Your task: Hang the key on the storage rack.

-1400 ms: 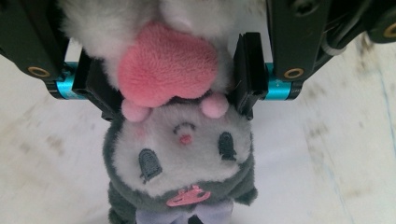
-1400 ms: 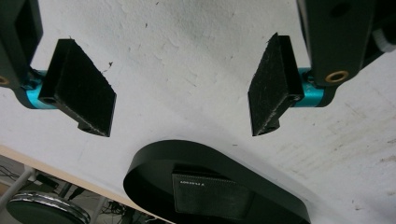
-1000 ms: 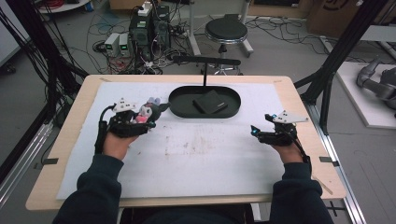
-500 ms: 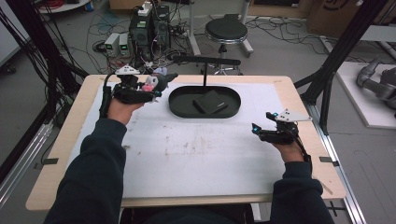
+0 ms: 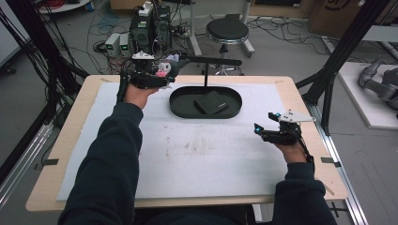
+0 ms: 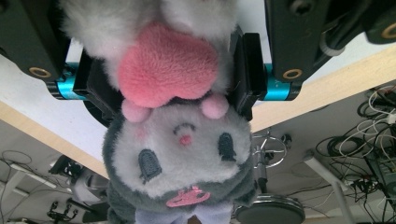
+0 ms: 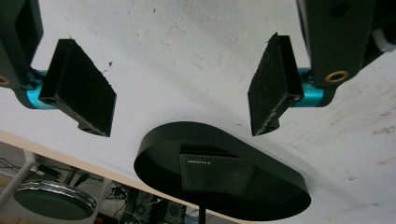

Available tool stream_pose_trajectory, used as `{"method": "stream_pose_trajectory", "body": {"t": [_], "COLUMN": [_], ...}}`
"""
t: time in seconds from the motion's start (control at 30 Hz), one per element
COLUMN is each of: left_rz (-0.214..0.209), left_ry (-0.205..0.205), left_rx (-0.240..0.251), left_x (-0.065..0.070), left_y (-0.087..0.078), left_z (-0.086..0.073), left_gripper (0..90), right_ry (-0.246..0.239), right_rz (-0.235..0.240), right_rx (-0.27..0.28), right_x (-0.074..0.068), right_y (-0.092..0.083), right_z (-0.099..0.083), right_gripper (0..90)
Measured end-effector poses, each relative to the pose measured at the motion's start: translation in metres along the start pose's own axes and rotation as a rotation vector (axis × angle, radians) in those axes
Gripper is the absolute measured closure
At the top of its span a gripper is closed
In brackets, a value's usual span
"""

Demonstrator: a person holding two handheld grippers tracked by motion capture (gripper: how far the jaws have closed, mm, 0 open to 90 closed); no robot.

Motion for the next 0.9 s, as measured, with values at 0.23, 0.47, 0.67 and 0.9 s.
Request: {"method": "stream_pose_trajectory", "body": {"t": [0.23,0.47,0.67,0.9], "left_rz": [0.003,0.024,0.143,0.192], "left_ry": [-0.032,-0.052,-0.070,-0.063], "left_rx": [0.033,0.060,0.041,-0.007], "left_x": [0.000,-0.004,-0.028,-0.045], "left_y": [0.014,0.021,0.021,0.023], "left_z": [0.011,0.020,0.010,-0.022], "left_gripper": [41.7,41.8,41.8,41.7], "right_ry": [0.008,0.009,0.011,0.011], "right_rz": [0.000,0.004,0.006,0.004], "right_rx": [0.000,0.004,0.002,-0.001], "right_x": [0.001,0.001,0.001,0.001], "right_y": [-0.002,-0.003,-0.004,-0.005], "right_z": [-0.001,-0.001,-0.002,-0.003], "right_gripper": [24.0,24.0,24.0,24.0]}}
Point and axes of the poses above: each handheld gripper's, and its own axes: y roughly forward along the jaws, z roughly out of its top, x roughly to its right, the point moved 9 cm from there along y, roughly forward along the jaws, and after that the axes turned 8 degrees about -y, right-handed, at the moved point
